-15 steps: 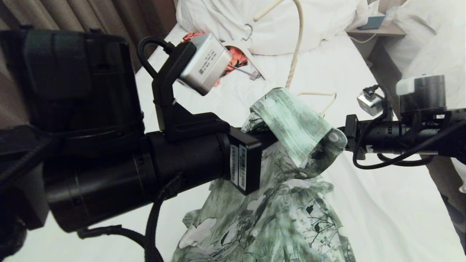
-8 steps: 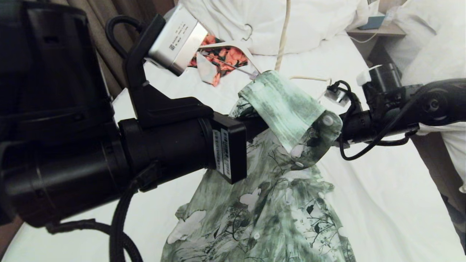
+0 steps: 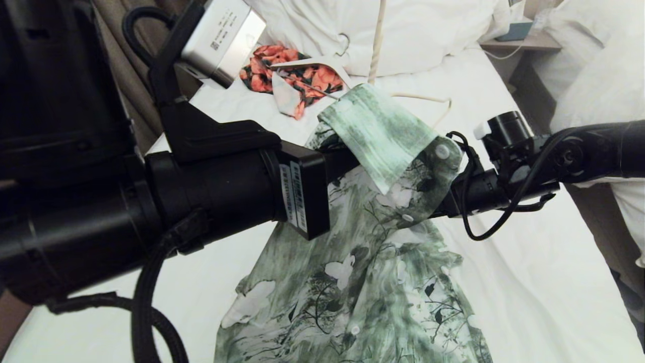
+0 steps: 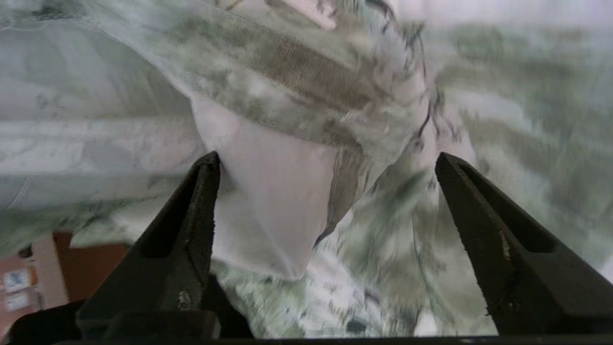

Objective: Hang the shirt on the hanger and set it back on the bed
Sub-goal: Hook the other side of the shirt onto the hanger

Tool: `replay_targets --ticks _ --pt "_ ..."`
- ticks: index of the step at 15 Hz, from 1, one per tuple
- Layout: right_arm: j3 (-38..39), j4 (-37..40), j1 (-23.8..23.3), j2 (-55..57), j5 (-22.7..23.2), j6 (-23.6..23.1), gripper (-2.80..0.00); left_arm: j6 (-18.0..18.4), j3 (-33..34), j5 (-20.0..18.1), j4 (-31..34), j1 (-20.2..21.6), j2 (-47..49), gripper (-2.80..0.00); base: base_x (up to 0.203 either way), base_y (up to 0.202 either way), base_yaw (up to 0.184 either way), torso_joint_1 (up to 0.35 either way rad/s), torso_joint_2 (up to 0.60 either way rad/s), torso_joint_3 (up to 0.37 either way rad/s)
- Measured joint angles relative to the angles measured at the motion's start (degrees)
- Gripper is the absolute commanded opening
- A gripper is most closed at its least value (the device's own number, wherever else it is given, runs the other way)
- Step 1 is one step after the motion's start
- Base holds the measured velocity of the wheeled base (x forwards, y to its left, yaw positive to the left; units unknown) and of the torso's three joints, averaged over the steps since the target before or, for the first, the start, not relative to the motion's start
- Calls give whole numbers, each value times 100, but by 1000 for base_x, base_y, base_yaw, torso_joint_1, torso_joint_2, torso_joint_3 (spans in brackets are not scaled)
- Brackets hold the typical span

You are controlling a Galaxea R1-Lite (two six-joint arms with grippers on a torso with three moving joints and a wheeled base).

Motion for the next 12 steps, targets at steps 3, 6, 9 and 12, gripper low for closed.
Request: replay_targets --ticks 3,6,9,12 --pt "5 -263 68 84 -5 6 0 0 0 0 2 9 -9 -280 0 0 0 0 0 0" --pt "7 -453 186 197 5 11 0 2 -6 3 0 13 -31 -280 0 0 0 0 0 0" --pt "7 -787 313 284 5 56 0 5 -6 2 0 13 -53 -280 0 0 0 0 0 0" --pt "-12 -992 408 307 13 215 -280 2 -6 2 0 13 -60 -280 0 0 0 0 0 0"
